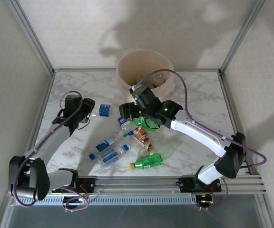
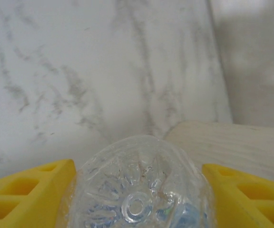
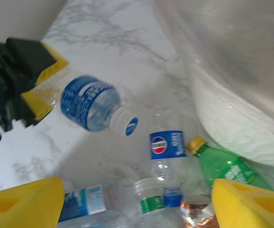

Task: Put the plastic bottles in the bin

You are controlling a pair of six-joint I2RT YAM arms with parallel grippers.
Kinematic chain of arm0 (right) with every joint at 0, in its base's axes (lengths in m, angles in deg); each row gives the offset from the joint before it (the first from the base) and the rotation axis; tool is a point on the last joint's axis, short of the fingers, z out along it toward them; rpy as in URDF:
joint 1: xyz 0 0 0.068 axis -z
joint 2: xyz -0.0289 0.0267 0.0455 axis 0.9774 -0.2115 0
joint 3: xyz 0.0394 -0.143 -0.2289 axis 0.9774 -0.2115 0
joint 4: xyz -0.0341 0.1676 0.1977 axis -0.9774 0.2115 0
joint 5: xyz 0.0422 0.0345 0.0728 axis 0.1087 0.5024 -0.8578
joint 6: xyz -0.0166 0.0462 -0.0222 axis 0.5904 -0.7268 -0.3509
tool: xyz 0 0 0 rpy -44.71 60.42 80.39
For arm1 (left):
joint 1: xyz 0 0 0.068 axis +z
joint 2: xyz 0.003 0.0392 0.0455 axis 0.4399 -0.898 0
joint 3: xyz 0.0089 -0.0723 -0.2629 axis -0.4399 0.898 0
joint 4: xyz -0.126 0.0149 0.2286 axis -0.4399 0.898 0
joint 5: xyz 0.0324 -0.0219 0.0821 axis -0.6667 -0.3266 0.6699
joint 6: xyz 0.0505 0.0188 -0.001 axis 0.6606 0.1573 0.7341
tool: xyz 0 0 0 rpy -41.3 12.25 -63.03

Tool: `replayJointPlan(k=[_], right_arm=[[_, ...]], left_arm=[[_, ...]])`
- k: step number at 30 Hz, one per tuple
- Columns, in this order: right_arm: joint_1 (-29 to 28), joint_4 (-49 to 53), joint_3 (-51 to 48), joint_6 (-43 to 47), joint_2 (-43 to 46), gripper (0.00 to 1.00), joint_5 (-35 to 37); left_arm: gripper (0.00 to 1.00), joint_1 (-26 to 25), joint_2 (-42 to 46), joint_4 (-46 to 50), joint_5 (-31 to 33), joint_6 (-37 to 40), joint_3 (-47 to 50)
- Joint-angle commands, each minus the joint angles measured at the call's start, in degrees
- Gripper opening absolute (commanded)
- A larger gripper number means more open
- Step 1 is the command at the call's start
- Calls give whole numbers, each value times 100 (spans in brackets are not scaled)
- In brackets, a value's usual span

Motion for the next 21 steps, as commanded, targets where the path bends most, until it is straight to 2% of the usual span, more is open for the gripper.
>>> replayJointPlan(k=[1,4,7,9,11,16,21], right_arm=[[246,-402,111,-28,295,85,-999],[448,-555,83,-71,305,85,-1569],[555,-675,74,-101,253,79,-1993],[583,-737,119,-110,202,70,-2251],[589,-813,148,-101,182,68,-2480],[612,-1017,71,-101,300,68,-2768],[645,-995,41,-144,285,62,-2770]], left_arm=[[65,92,442,-47,-389,611,-381],[65,121,675,-102,-702,803,-628],[64,122,740,-332,-1223,826,-853],[62,129,738,-541,-1604,783,-960],[62,128,724,-791,-1962,734,-1040],[62,123,646,-1237,-2604,560,-1087],[62,125,626,-1943,-3065,81,-900]])
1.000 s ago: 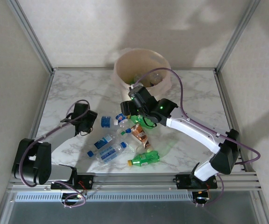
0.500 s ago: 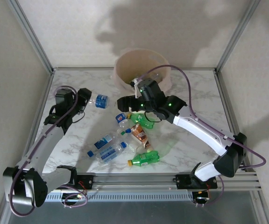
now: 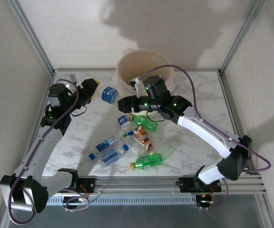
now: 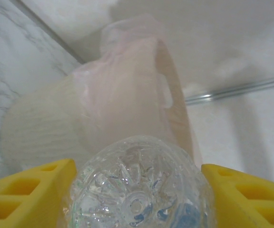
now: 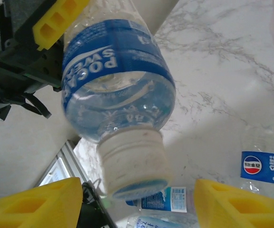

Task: Put the plastic bottles in the bin

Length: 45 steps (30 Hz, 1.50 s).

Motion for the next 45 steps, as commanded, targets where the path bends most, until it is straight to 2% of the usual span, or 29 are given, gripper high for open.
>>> replayJointPlan(k=[1,6,11,18,22,24,27,30,33,36,41,45], right_arm=[[50,-141,40,-53,85,59,-194],[50,-122,110,-37,83,50,-272],[51,-128,152,-43,117,45,-299],[57,-139,145,-62,138,36,-334],[48,-119,184,-62,119,22,-363],[45,-104,203,-62,121,15,-353],[42,-91,246,-62,137,11,-308],[54,70,449,18,119,11,-72],[111,387,889,143,48,12,437],[420,625,1401,142,-83,11,677],[1224,840,2090,-26,-450,13,856],[1637,1082,2494,-28,-912,11,1056]], left_arm=[[62,49,-12,-901,-662,-396,37],[62,49,6,-982,-857,-407,31],[61,39,-28,-304,-712,80,-166],[60,39,-67,-195,-760,164,-167],[60,33,-88,-167,-746,168,-163],[65,35,-65,-168,-708,170,-159],[74,37,-12,-72,-553,176,-199],[99,35,12,401,-217,407,-420],[99,39,135,813,255,663,-652],[99,36,396,904,664,826,-726],[99,31,626,1019,933,990,-774],[100,31,697,1193,1041,1118,-744]])
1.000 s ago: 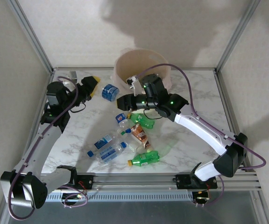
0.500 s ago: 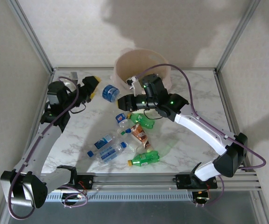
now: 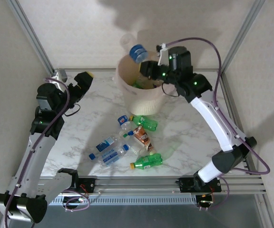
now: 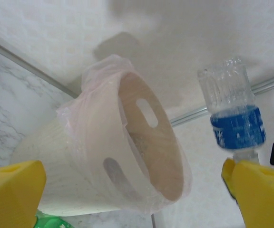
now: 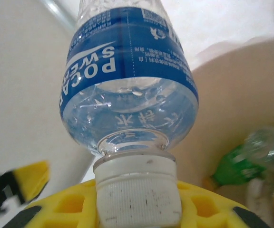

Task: Put the plastic bottles in the bin

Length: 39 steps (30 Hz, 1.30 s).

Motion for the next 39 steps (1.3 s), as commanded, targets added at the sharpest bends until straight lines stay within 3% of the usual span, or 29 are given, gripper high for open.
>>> replayJointPlan(k=[1,7,18,20,23,30,35,39], right_arm=[[200,331,265,-31,-421,11,268],[341,409,262,48,-720,12,340],[440,543,-164,273,-458,17,816],[494,668,-151,355,-481,28,1009],[578,937,42,444,-545,59,1409],[558,1078,407,566,-324,65,1479],[2,953,105,827,124,71,1653],[-1119,947,-318,1206,408,75,2285]], left_arm=[[99,34,67,292,248,273,-60],[99,33,163,418,320,398,109],[98,34,104,384,343,419,233],[97,34,108,392,343,410,255],[97,34,144,402,351,413,316],[98,29,195,434,404,372,440],[98,25,185,409,429,357,536],[97,-49,196,614,555,474,625]])
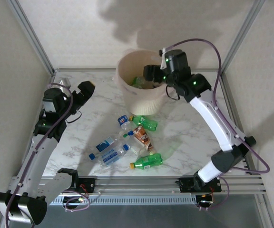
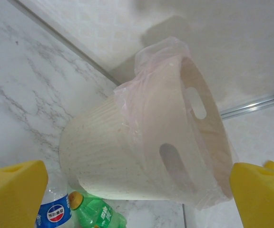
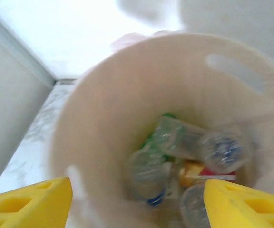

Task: Put the plastic bottles in the bin

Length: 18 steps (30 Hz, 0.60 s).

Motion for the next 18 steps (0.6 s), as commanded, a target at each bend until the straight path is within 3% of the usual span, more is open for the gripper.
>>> replayJointPlan(k=[1,6,9,13,18], right_arm=[[-914,2,-385,436,293,76,593],[-1760,91,-1270,347,347,76,960],[-2032,-74,-1797,99,339,75,807],[-2273,-604,-2388,-259,183,74,692],[-2337,-823,-2529,-694,-430,70,1035]], left_arm=[[97,-56,126,197,226,180,123],[95,-179,311,533,416,223,483],[94,-284,452,755,560,270,752],[93,-314,571,977,765,265,963],[92,-314,590,1162,1055,157,1031]])
